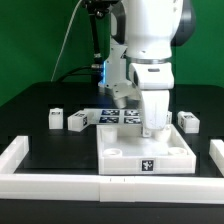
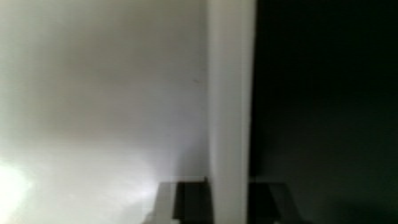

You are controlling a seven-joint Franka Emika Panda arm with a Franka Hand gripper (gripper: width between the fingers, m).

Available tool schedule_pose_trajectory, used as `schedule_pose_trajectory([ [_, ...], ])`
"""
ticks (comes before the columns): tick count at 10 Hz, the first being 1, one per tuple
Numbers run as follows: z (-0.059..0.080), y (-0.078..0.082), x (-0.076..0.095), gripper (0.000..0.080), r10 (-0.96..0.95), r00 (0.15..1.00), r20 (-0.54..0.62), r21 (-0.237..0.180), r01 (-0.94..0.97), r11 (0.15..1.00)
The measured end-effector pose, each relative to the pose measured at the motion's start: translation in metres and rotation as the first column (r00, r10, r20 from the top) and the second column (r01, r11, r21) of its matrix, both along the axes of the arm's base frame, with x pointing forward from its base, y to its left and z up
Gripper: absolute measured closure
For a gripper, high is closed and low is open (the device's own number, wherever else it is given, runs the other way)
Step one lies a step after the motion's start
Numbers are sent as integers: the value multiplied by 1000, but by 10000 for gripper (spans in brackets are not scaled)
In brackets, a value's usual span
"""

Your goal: Assemble one leg

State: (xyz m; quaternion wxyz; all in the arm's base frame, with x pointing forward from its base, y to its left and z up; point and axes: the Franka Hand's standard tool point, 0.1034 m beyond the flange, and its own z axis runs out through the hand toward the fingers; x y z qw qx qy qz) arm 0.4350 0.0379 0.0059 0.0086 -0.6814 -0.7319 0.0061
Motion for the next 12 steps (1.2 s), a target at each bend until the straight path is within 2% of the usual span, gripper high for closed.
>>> schedule_pose_trajectory([
  [6,1,50,43,741,-77,996,36,13,77,997],
  [11,1,48,49,741,-78,996,37,11,78,997],
  [12,1,48,49,568,-78,996,37,11,78,997],
])
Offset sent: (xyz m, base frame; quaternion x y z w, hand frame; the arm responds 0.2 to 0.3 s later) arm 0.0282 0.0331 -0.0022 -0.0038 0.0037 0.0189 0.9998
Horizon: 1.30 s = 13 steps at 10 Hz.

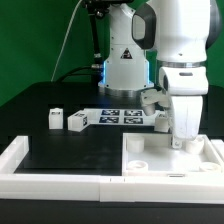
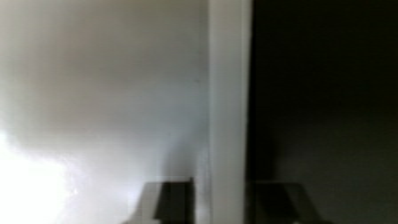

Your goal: Assemble one leg

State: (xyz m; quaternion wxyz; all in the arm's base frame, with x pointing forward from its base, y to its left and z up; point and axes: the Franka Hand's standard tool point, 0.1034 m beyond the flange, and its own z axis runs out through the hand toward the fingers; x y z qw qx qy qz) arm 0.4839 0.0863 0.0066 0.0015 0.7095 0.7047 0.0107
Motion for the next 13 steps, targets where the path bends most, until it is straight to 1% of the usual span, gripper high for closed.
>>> schedule_pose_trajectory([
  [1,0,0,0,568,0,1000,0,0,0,1000],
  [2,0,0,0,384,0,1000,0,0,0,1000],
  [3,0,0,0,250,0,1000,0,0,0,1000],
  [4,0,0,0,250,0,1000,0,0,0,1000],
  [5,0,0,0,171,0,1000,0,0,0,1000],
  [6,0,0,0,155,0,1000,0,0,0,1000],
  [8,1,1,-1,150,-23,1000,4,2,23,1000],
  [9,11,4,-11,150,-78,997,17,6,78,997],
  [10,24,7,-21,150,-107,994,25,3,107,994],
  [11,35,9,-27,150,-135,990,35,3,135,991],
  [12,41,9,-34,150,-182,982,48,12,182,983],
  [13,40,9,-36,150,-183,982,44,11,183,983],
])
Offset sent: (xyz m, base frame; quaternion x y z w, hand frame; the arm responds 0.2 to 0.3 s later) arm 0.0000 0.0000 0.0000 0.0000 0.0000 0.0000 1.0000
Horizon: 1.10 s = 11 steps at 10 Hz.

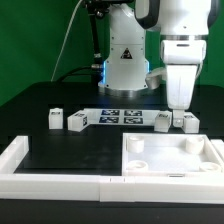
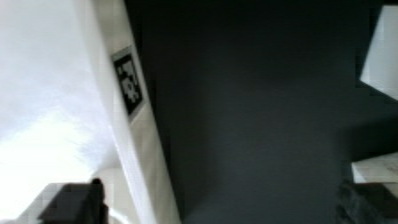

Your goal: Assemble one leg

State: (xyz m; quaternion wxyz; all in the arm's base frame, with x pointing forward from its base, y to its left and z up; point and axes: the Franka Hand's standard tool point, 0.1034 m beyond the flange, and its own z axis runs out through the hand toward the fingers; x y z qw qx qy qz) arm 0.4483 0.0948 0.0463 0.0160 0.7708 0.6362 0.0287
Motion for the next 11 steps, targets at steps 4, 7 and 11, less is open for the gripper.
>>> schedule_pose_trajectory([
  [4,-2,1,-2,150,-272,962,-13,25,272,962],
  [7,-9,10,-23,150,-678,732,-58,59,681,730],
  [11,-9,41,-32,150,-896,431,-107,53,902,427],
])
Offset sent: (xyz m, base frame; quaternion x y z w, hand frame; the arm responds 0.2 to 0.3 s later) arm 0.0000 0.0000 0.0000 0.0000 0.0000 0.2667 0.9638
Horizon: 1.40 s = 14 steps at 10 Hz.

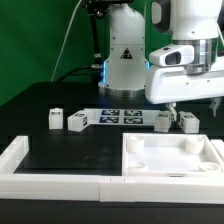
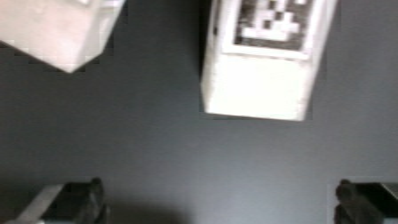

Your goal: Assemble one leg

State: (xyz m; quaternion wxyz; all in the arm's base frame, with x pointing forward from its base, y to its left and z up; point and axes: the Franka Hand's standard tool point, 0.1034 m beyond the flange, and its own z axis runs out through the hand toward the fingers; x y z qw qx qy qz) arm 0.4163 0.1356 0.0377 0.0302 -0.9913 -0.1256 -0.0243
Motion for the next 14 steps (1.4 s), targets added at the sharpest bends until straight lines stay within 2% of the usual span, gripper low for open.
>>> schedule_pose_trajectory([
  [3,0,1,0,150,6,1000,-16,-4,-6,1000],
  [4,-1,1,-4,150,8,998,-65,-15,-9,1000],
  [6,1,6,-12,150,-34,954,-299,-81,10,997],
  [8,-2,10,-17,150,-51,890,-453,-131,-10,991],
  [10,-4,8,-29,150,-105,768,-631,-200,-31,979],
  [13,-17,3,-41,150,-139,569,-810,-235,-99,967],
  [14,-23,6,-39,150,-140,569,-811,-235,-97,967],
])
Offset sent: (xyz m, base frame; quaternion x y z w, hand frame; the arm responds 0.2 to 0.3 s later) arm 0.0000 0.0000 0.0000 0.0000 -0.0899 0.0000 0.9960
